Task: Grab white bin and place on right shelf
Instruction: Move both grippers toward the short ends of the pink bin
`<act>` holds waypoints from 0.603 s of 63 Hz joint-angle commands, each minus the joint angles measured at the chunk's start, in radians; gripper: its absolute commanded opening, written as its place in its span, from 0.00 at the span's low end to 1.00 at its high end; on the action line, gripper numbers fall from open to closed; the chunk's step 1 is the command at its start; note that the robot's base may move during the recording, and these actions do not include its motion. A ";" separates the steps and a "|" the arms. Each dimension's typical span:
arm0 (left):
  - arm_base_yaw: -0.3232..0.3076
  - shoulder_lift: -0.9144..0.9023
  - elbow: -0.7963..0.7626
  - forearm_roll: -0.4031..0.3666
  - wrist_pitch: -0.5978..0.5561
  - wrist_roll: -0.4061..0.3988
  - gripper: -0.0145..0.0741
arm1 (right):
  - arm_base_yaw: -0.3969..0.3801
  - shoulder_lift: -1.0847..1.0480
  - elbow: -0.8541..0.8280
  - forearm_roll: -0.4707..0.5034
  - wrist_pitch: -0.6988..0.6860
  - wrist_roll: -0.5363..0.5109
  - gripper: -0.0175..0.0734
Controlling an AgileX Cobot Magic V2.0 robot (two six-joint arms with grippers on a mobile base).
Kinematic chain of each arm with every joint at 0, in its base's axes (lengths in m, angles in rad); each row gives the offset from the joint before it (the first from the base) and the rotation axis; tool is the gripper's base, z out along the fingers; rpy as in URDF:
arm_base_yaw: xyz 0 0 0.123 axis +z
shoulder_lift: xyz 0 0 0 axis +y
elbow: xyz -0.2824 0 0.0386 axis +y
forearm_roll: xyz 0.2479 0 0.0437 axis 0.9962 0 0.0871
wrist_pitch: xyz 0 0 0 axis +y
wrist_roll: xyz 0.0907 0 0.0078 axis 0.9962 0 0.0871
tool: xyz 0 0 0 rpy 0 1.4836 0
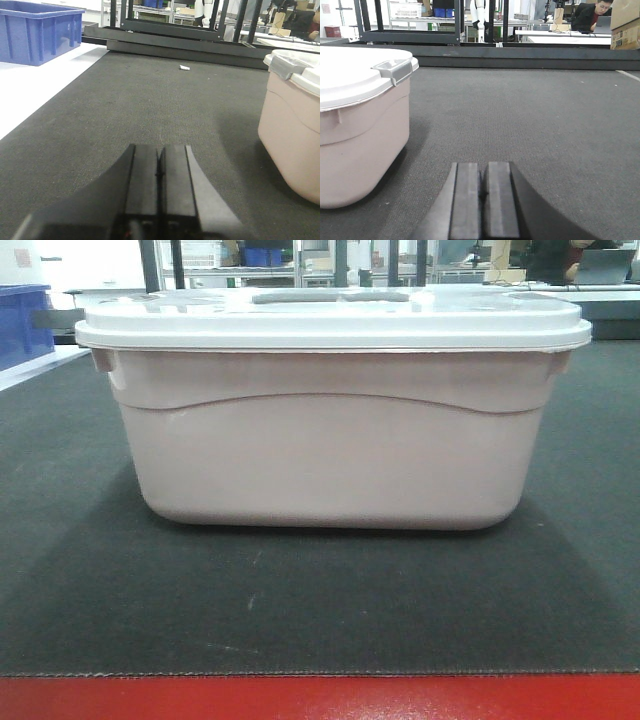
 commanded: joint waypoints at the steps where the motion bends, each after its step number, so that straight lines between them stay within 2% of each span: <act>1: -0.007 -0.006 0.023 -0.008 -0.090 0.001 0.03 | 0.000 -0.008 -0.004 0.003 -0.088 -0.010 0.27; 38: -0.007 -0.006 0.023 -0.008 -0.100 0.001 0.03 | 0.000 -0.008 -0.004 0.003 -0.112 -0.010 0.27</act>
